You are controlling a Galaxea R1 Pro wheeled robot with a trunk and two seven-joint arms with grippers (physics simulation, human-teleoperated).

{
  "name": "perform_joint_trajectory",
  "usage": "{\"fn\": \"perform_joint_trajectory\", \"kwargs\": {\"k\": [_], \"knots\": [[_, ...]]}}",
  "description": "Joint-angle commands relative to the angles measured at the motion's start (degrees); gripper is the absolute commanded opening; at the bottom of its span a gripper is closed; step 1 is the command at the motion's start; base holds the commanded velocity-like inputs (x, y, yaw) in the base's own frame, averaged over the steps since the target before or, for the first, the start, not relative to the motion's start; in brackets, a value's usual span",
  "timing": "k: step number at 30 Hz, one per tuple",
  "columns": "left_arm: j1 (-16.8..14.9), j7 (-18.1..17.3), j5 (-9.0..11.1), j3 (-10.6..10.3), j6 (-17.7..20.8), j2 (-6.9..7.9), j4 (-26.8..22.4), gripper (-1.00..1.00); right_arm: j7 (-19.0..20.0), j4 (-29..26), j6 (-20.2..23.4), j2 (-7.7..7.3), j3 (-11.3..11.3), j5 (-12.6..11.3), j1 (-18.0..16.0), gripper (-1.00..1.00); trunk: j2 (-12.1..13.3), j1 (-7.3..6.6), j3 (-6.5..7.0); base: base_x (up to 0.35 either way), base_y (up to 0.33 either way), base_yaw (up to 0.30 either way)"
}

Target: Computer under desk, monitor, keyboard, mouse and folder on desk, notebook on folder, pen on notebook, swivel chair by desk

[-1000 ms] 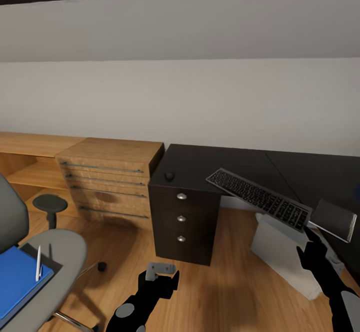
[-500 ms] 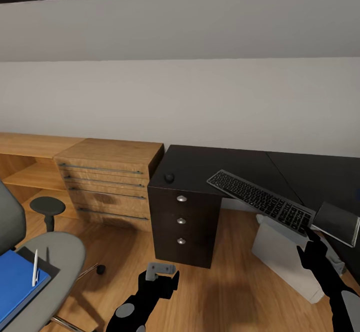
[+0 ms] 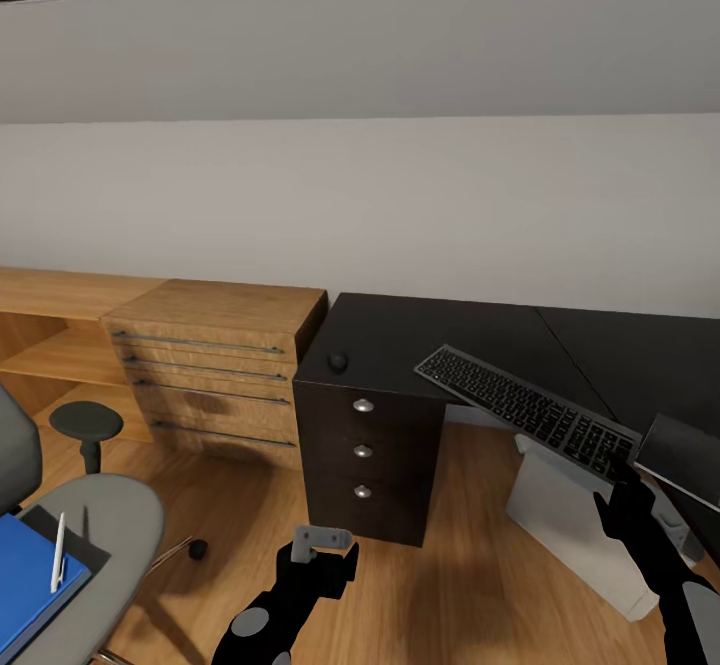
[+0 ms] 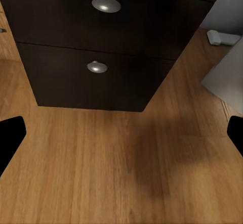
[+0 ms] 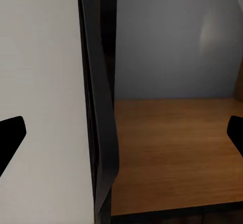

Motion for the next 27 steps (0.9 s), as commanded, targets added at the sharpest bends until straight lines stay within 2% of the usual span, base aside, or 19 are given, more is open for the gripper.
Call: {"fn": "perform_joint_trajectory", "kwargs": {"k": [1, 16, 17, 27], "knots": [[-0.04, 0.54, 0.61, -0.1, 0.19, 0.02, -0.05, 1.0, 0.05, 0.02, 0.38, -0.01, -0.13, -0.22, -0.05, 1.0, -0.03, -0.01, -0.05, 0.008, 0.0, 0.0], [-0.04, 0.54, 0.61, -0.1, 0.19, 0.02, 0.04, 1.0, -0.17, 0.02, 0.36, -0.1, 0.06, -0.06, -0.05, 1.0, -0.03, -0.01, -0.05, 0.001, 0.0, 0.0], [-0.04, 0.54, 0.61, -0.1, 0.19, 0.02, 0.05, 1.0, -0.18, 0.02, 0.36, -0.11, 0.07, -0.04, -0.05, -1.0, -0.03, -0.01, -0.05, 0.0, 0.0, 0.0], [-0.04, 0.54, 0.61, -0.1, 0.19, 0.02, 0.15, 1.0, -0.16, 0.02, 0.34, -0.13, 0.3, 0.21, -0.05, -1.0, -0.03, -0.01, -0.05, 0.0, 0.0, 0.0]]}}
